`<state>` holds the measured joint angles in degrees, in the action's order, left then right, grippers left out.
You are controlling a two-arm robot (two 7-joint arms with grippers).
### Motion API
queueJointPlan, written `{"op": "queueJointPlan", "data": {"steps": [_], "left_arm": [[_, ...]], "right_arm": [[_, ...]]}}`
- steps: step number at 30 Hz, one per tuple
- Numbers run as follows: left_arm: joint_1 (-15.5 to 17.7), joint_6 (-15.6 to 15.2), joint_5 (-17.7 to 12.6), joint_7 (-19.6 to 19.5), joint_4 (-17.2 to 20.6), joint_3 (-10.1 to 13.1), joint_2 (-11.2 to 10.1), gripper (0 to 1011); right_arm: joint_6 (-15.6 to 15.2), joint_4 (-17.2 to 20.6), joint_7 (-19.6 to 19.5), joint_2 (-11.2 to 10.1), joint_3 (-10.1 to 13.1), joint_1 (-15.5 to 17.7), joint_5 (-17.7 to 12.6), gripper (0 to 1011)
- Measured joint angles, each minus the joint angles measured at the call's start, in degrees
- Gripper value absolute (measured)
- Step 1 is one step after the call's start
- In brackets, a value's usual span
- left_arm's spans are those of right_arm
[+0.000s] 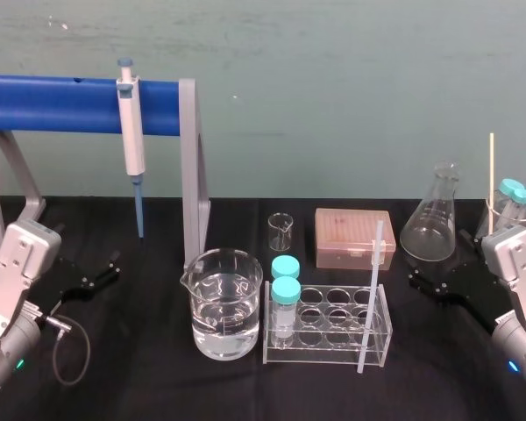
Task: Pick up the stirring rod with one hand, then place it down.
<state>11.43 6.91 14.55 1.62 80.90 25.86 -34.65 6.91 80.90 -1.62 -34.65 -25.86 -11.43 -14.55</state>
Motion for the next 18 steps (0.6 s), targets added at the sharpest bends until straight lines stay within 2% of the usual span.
{"op": "queueJointPlan", "data": {"steps": [18], "left_arm": [[0.00, 0.00, 0.00, 0.00, 0.00, 0.00, 0.00, 1000]], "right_arm": [[0.00, 0.00, 0.00, 0.00, 0.00, 0.00, 0.00, 1003]]}}
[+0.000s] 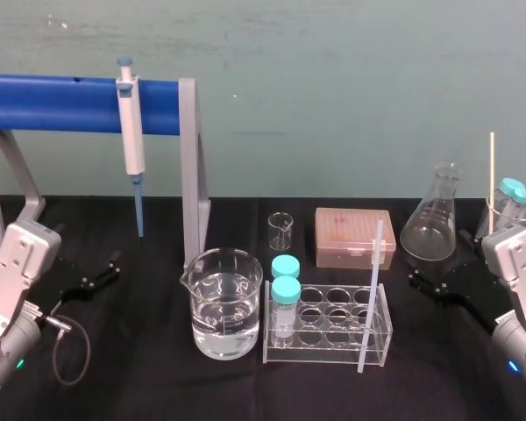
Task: Pick up the stirring rod with one hand, then place it down.
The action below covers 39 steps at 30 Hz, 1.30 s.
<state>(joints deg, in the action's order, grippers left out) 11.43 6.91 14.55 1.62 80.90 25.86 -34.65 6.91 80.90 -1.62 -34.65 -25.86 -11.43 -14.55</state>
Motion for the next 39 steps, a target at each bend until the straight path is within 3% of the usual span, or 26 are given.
{"op": "queueJointPlan", "data": {"steps": [39], "left_arm": [[0.00, 0.00, 0.00, 0.00, 0.00, 0.00, 0.00, 1000]], "right_arm": [[-0.02, 0.00, 0.10, 0.04, 0.07, 0.00, -0.03, 1003]]}}
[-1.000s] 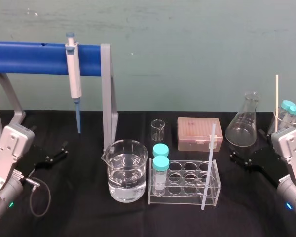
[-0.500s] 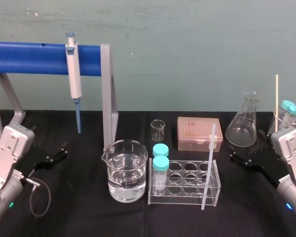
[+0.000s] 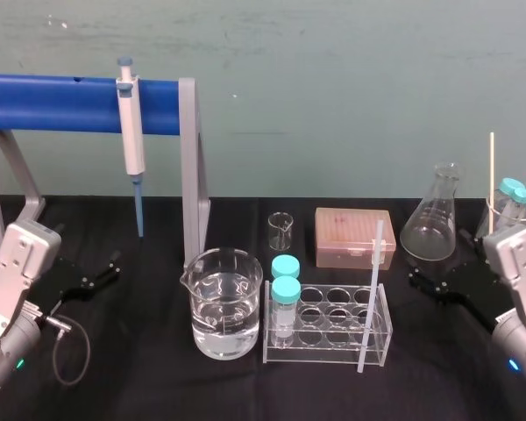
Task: Pick up the stirring rod with one hand, then place it down.
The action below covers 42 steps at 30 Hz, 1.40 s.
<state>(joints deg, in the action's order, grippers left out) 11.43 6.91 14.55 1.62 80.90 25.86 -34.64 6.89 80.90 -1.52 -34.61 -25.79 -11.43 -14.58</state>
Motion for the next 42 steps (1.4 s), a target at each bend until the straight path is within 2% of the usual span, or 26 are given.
{"op": "queueJointPlan", "data": {"steps": [2, 5, 6, 7, 8, 10, 12, 13, 15, 16, 20, 23, 26, 31, 35, 42], "left_arm": [[0.00, 0.00, 0.00, 0.00, 0.00, 0.00, 0.00, 1000], [0.00, 0.00, 0.00, 0.00, 0.00, 0.00, 0.00, 1000], [0.00, 0.00, 0.00, 0.00, 0.00, 0.00, 0.00, 1000], [0.00, 0.00, 0.00, 0.00, 0.00, 0.00, 0.00, 1000], [0.00, 0.00, 0.00, 0.00, 0.00, 0.00, 0.00, 1000], [0.00, 0.00, 0.00, 0.00, 0.00, 0.00, 0.00, 1000], [0.00, 0.00, 0.00, 0.00, 0.00, 0.00, 0.00, 1000], [0.00, 0.00, 0.00, 0.00, 0.00, 0.00, 0.00, 1000], [0.00, 0.00, 0.00, 0.00, 0.00, 0.00, 0.00, 1000], [0.00, 0.00, 0.00, 0.00, 0.00, 0.00, 0.00, 1000], [0.00, 0.00, 0.00, 0.00, 0.00, 0.00, 0.00, 1000], [0.00, 0.00, 0.00, 0.00, 0.00, 0.00, 0.00, 1000], [0.00, 0.00, 0.00, 0.00, 0.00, 0.00, 0.00, 1000], [0.00, 0.00, 0.00, 0.00, 0.00, 0.00, 0.00, 1000], [0.00, 0.00, 0.00, 0.00, 0.00, 0.00, 0.00, 1000], [0.00, 0.00, 0.00, 0.00, 0.00, 0.00, 0.00, 1000]], "right_arm": [[-0.28, 0.01, 1.18, 0.26, 0.74, 0.03, -1.31, 1003], [-1.41, 1.09, 3.90, 0.38, 2.41, 0.70, -4.94, 1003], [-2.45, 2.10, 5.64, 0.23, 3.62, 1.36, -7.60, 1003], [-2.45, 2.10, 5.64, 0.23, 3.62, 1.36, -7.60, 1003], [-3.72, 3.39, 7.65, 0.00, 4.86, 2.08, -10.59, 1003], [-5.71, 5.18, 10.13, -0.40, 6.78, 3.13, -14.69, 1003], [-7.47, 6.53, 11.80, -0.67, 8.24, 4.06, -17.74, 1003], [-9.45, 7.89, 13.26, -0.94, 9.67, 4.95, -20.69, 1003], [-11.56, 9.00, 14.49, -1.25, 10.85, 5.74, -23.31, 1003], [-14.00, 10.33, 15.74, -1.69, 12.12, 6.64, -25.96, 1003], [-19.79, 12.82, 18.25, -2.95, 14.26, 8.53, -31.42, 1003], [-22.43, 13.86, 19.99, -3.98, 14.48, 9.19, -34.37, 1003], [-23.59, 14.10, 21.38, -4.49, 13.71, 8.90, -35.73, 1003], [-24.02, 13.54, 23.16, -4.67, 11.62, 7.08, -36.11, 1003], [-23.91, 11.85, 24.58, -4.34, 8.83, 3.96, -35.21, 1003], [-23.37, 9.13, 25.30, -3.08, 5.33, -0.13, -33.86, 1003]]}}
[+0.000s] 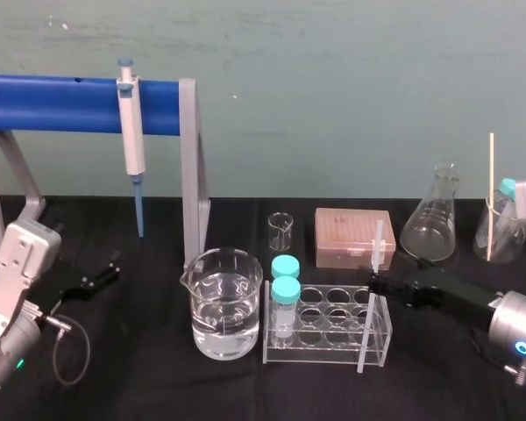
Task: Pick up the stirring rod with one hand, then place it down.
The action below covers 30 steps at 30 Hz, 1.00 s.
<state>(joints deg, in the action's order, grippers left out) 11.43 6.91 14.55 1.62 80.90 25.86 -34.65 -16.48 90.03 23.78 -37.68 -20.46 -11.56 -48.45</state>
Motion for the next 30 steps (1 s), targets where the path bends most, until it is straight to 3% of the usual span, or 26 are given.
{"op": "queueJointPlan", "data": {"steps": [12, 23, 30], "left_arm": [[0.00, 0.00, 0.00, 0.00, 0.00, 0.00, 0.00, 1000], [0.00, 0.00, 0.00, 0.00, 0.00, 0.00, 0.00, 1000], [0.00, 0.00, 0.00, 0.00, 0.00, 0.00, 0.00, 1000]], "right_arm": [[1.10, -3.73, -0.16, 2.15, -3.10, -4.16, 0.88, 1003], [1.29, -3.77, -0.70, 2.19, -3.34, -4.32, 1.34, 1003], [1.24, -3.73, -0.70, 2.17, -3.22, -4.21, 1.27, 868]]}}
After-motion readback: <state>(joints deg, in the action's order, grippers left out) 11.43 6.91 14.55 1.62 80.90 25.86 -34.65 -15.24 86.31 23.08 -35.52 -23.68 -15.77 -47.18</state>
